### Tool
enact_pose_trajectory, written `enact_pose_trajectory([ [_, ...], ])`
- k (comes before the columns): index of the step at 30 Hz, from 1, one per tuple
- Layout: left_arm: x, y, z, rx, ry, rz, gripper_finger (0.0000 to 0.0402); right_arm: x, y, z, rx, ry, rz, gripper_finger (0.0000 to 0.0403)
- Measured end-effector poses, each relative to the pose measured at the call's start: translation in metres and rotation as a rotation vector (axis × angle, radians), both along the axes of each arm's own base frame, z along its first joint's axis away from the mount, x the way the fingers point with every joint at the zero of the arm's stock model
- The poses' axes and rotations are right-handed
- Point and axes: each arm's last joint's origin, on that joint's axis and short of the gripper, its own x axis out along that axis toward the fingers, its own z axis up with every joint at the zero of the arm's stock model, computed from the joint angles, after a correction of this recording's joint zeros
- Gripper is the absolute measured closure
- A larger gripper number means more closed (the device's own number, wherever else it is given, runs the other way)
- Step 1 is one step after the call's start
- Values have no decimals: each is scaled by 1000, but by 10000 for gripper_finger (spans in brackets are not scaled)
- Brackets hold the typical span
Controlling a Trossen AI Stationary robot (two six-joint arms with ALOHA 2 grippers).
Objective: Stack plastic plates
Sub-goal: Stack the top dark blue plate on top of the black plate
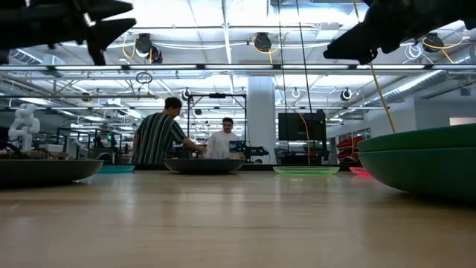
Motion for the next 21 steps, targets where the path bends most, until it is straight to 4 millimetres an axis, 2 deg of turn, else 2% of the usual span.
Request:
enact_pose_trajectory([
  [6, 43, -2, 34, 71, 102, 46, 254, 2, -1, 4, -38, -39, 12, 275],
  [10, 75, 8, 47, 101, 320, 182, 254, 2, -1, 7, -56, -62, 19, 275],
  [15, 101, 38, 45, 4, 602, 340, 254, 3, -2, 10, -55, -98, 12, 275],
  [21, 111, 75, 30, -241, 867, 482, 254, 3, -2, 9, -29, -88, 5, 275],
])
